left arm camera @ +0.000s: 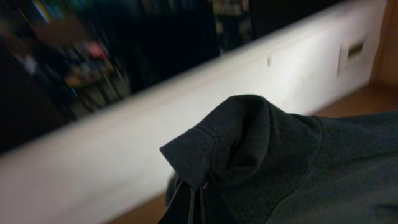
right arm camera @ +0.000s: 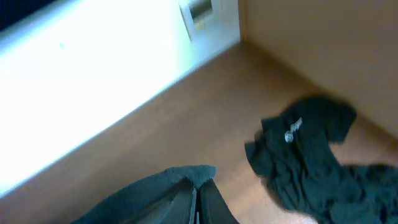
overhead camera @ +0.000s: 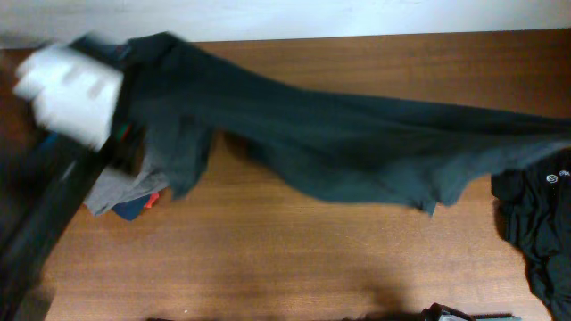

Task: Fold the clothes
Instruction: 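Lift shirt with both grippers, shake it out and lay it flat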

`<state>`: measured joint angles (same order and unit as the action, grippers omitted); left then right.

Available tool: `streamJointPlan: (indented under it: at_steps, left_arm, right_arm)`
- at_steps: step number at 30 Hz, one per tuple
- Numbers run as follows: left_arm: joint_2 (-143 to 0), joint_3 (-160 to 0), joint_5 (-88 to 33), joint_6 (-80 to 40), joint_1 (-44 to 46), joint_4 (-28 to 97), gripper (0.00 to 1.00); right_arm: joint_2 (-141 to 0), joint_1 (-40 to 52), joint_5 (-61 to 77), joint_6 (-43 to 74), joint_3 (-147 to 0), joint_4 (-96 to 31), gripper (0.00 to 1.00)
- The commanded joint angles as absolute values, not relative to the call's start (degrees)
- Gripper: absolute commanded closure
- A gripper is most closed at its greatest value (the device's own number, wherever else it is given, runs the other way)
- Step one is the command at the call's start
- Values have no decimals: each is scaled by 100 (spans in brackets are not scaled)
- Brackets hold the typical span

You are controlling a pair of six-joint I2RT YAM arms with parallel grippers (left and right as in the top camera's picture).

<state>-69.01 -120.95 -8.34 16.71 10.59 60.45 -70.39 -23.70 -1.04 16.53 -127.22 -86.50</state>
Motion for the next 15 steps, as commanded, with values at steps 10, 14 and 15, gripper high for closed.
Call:
streamJointPlan:
  at_steps: [10,14,15]
  left_arm:
    - [-6501,-12127,-744,1634,1033,5745,99]
    - [-7234,-12127,-775,1629,1033,5741,100]
    - [-7474,-12127,-805,1629,1033,5723,100]
  right_arm:
    - [-7218,-2451,-366,1671,-13753,-8965,96]
    - [-7703,-2451,-340,1673,-13751,-9074,96]
    - [-7861,-2447,-307,1671,-13729,-9076,96]
